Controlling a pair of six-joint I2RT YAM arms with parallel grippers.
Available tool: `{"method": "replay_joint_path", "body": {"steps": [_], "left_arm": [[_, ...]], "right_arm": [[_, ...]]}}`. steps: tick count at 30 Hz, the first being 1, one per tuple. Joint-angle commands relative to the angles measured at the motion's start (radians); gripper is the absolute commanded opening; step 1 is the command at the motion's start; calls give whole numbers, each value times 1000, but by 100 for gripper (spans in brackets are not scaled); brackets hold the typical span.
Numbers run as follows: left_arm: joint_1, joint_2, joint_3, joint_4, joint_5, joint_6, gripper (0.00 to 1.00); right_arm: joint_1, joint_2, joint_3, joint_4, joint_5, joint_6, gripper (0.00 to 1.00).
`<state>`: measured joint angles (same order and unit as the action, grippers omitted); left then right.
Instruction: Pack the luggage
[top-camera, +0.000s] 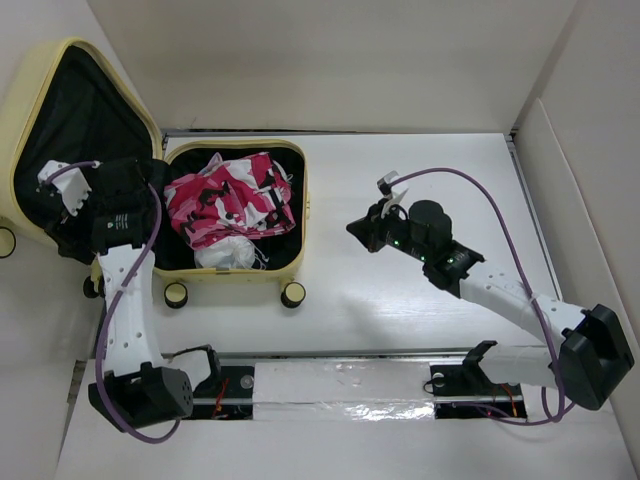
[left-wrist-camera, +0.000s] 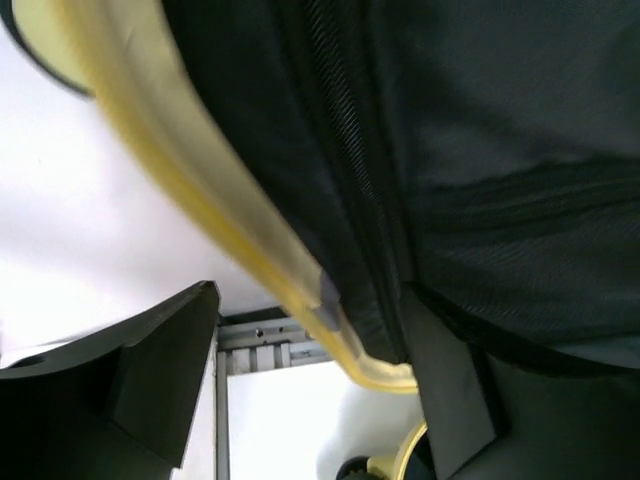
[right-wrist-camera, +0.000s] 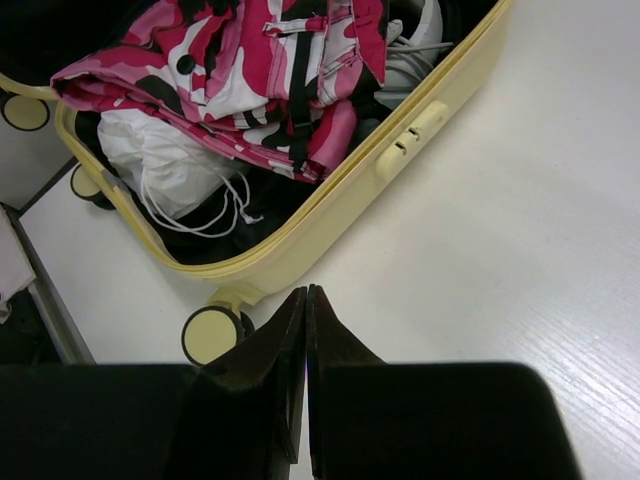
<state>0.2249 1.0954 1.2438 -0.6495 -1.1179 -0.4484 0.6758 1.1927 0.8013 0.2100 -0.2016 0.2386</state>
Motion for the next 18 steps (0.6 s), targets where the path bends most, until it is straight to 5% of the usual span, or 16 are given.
{"method": "replay_joint_path", "body": {"steps": [1, 10, 15, 18], "left_arm": [[8, 30, 80, 67, -59, 57, 69], [8, 48, 63, 111, -111, 71, 38], [8, -8, -36, 208, -89, 108, 32], [8, -22, -32, 200, -69, 99, 14]], "right_arm": [[17, 18, 12, 45, -22, -19, 8], [8, 18, 12, 20, 53, -21, 7], [-51, 42, 16, 0, 22, 1, 7], [-76, 54, 18, -11, 36, 10, 7]]}}
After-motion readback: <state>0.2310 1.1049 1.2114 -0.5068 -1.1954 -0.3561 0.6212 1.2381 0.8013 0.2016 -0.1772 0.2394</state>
